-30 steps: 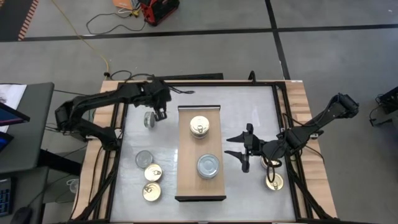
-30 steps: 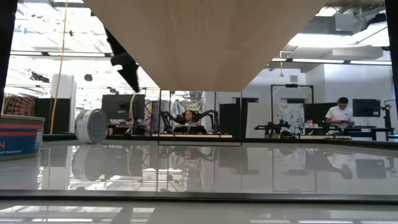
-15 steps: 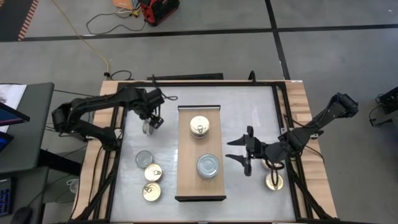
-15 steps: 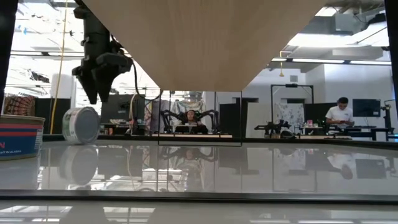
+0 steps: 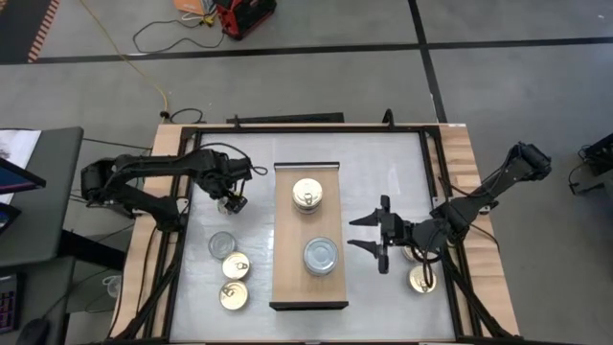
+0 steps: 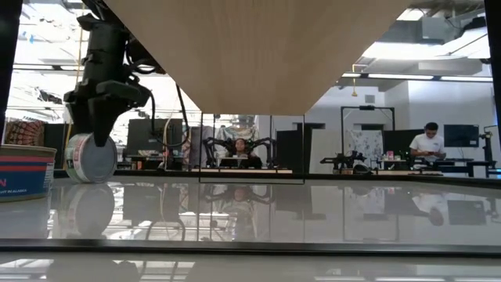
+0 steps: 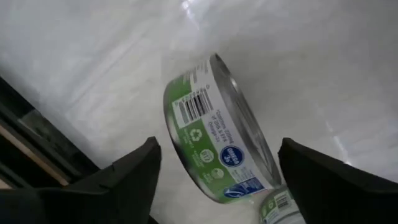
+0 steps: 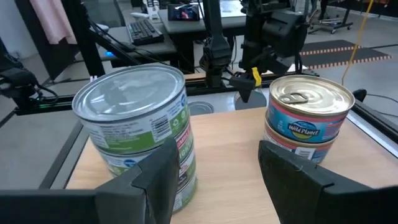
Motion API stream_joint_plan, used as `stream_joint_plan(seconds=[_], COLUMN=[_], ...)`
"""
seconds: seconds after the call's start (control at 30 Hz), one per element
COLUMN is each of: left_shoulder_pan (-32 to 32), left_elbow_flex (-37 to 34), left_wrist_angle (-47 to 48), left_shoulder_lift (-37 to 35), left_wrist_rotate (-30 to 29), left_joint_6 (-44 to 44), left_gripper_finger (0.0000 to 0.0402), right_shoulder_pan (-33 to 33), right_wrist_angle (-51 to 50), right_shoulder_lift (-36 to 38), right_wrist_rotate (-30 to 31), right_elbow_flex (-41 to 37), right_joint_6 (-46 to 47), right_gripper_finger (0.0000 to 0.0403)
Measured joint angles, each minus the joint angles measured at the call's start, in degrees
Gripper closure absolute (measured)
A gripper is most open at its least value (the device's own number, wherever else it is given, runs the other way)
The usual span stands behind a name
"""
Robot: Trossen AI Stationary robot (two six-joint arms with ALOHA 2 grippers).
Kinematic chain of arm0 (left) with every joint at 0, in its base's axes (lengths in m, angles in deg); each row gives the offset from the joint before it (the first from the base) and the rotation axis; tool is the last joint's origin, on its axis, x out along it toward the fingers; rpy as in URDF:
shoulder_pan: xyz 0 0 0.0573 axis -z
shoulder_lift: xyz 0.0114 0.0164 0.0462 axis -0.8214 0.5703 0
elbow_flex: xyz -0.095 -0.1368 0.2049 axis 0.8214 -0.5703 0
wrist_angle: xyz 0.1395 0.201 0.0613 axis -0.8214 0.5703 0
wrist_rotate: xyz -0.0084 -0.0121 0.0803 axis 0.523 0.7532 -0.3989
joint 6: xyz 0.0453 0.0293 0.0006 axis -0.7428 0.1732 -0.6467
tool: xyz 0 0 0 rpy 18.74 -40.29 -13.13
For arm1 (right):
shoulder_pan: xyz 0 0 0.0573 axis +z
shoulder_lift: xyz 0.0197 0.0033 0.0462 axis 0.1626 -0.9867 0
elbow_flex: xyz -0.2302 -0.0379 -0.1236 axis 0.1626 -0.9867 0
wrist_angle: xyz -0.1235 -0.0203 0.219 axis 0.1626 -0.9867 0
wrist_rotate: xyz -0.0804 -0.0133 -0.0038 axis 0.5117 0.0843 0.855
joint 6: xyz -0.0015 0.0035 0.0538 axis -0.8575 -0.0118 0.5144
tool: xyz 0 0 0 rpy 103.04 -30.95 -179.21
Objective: Stack canned seafood by type on shelf
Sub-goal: Stack the green tuna can on top of the stacked green tuna cans on the shelf
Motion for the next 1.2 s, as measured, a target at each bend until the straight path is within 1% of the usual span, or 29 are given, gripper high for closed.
stream_joint_plan(seconds=[0.13, 0.3, 0.33, 0.37, 0.43, 0.57, 0.67, 0.77, 0.87, 1.07, 1.13, 1.2], left_shoulder_pan=[0.87, 0.90, 0.89, 0.89, 0.89, 0.49, -0.14, -0.16, 0.54, 4.59, 6.23, 8.33], left_elbow_flex=[-1.11, -1.67, -1.69, -1.76, -1.43, 0.01, 2.30, 4.32, 5.84, 6.22, 6.22, 6.22], left_wrist_angle=[-0.47, -1.96, -2.15, -2.26, -2.60, -2.34, -0.11, 0.02, -1.26, -8.53, -10.83, -14.04], left_shoulder_lift=[-0.02, -0.03, -0.32, -0.86, -2.22, -7.30, -11.71, -16.76, -21.01, -27.54, -28.74, -29.53], left_wrist_rotate=[-0.04, -0.23, -0.23, -0.29, -0.33, -0.79, -1.00, -0.49, 3.67, 18.74, 21.53, 22.71], left_joint_6=[0.17, -0.87, -1.22, -1.70, -2.74, -3.19, -3.09, -2.14, -2.14, -1.19, -0.82, -0.08], left_gripper_finger=[0.0159, 0.0251, 0.0266, 0.0272, 0.0272, 0.0272, 0.0272, 0.0269, 0.0267, 0.0265, 0.0265, 0.0265], right_shoulder_pan=[0.02, 0.00, 0.00, 0.01, 0.26, 0.73, 0.72, 0.59, 0.57, 0.41, 0.20, 0.10], right_wrist_angle=[0.84, 1.19, 1.24, 1.25, 1.24, 1.24, 1.20, 0.92, -0.41, -6.35, -8.02, -8.85], right_shoulder_lift=[0.00, 0.00, 0.00, 0.00, 0.00, 0.00, 0.00, 0.00, 0.02, 0.15, 0.15, 0.15], right_wrist_rotate=[-0.02, -0.02, -0.02, -0.02, -0.02, -0.02, -0.02, -0.02, -0.02, 0.71, 2.43, 3.05], right_elbow_flex=[0.00, 0.00, 0.00, 0.00, 0.00, 0.00, 0.00, 0.00, 0.00, 0.00, 0.00, 0.00], right_joint_6=[-0.02, 0.15, 0.36, 0.42, 0.43, 0.19, 0.13, 0.11, 0.07, 0.37, 0.41, 0.75], right_gripper_finger=[0.0159, 0.0159, 0.0159, 0.0159, 0.0159, 0.0159, 0.0159, 0.0159, 0.0159, 0.0159, 0.0159, 0.0159])
